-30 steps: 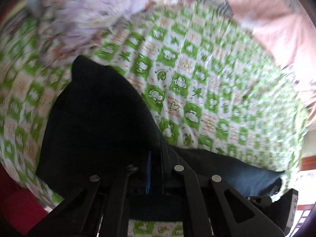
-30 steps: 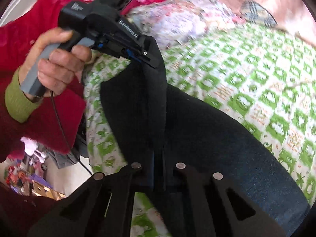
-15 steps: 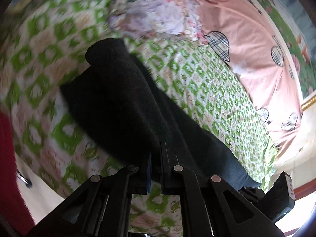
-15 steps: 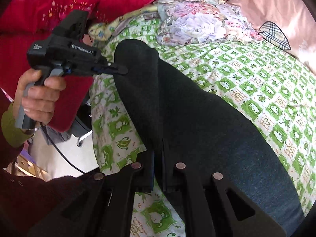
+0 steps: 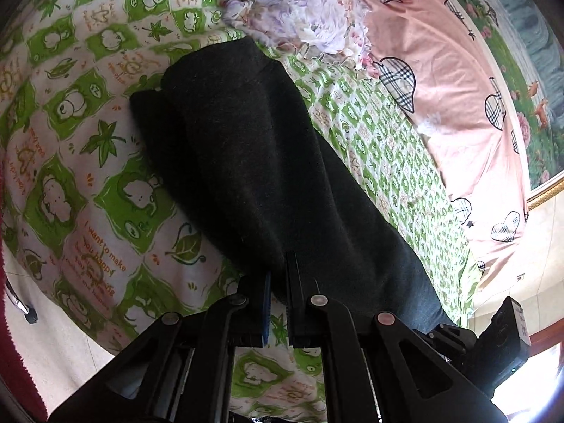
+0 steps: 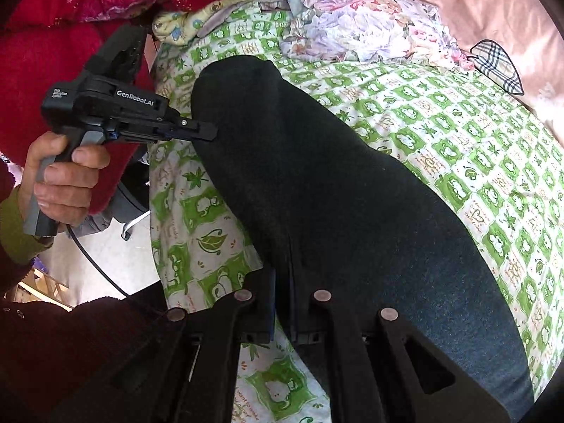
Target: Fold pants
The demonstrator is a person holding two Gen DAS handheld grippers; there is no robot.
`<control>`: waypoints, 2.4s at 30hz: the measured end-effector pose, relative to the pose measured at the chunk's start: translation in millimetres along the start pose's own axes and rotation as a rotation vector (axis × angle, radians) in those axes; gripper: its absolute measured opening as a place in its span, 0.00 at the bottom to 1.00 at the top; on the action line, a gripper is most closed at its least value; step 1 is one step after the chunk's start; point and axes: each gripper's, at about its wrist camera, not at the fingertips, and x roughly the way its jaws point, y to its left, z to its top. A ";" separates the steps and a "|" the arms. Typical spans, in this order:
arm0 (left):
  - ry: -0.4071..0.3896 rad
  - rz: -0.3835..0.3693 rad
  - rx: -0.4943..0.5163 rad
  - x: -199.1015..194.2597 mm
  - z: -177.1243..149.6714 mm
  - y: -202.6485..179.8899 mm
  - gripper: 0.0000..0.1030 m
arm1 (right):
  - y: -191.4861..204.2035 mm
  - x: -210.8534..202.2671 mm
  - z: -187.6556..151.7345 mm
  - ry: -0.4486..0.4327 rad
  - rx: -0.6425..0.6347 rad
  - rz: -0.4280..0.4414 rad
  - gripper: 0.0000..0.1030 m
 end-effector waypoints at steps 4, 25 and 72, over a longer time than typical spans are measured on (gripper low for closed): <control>0.005 0.012 0.044 -0.3 -1.6 0.1 0.10 | -3.3 1.9 1.2 0.014 0.033 0.015 0.09; -0.014 0.185 -0.021 -21.1 53.5 34.2 0.61 | -107.7 3.3 56.5 -0.099 0.372 0.051 0.30; -0.135 0.331 0.374 31.3 88.4 -0.1 0.35 | -103.0 82.4 77.9 -0.089 0.212 -0.285 0.10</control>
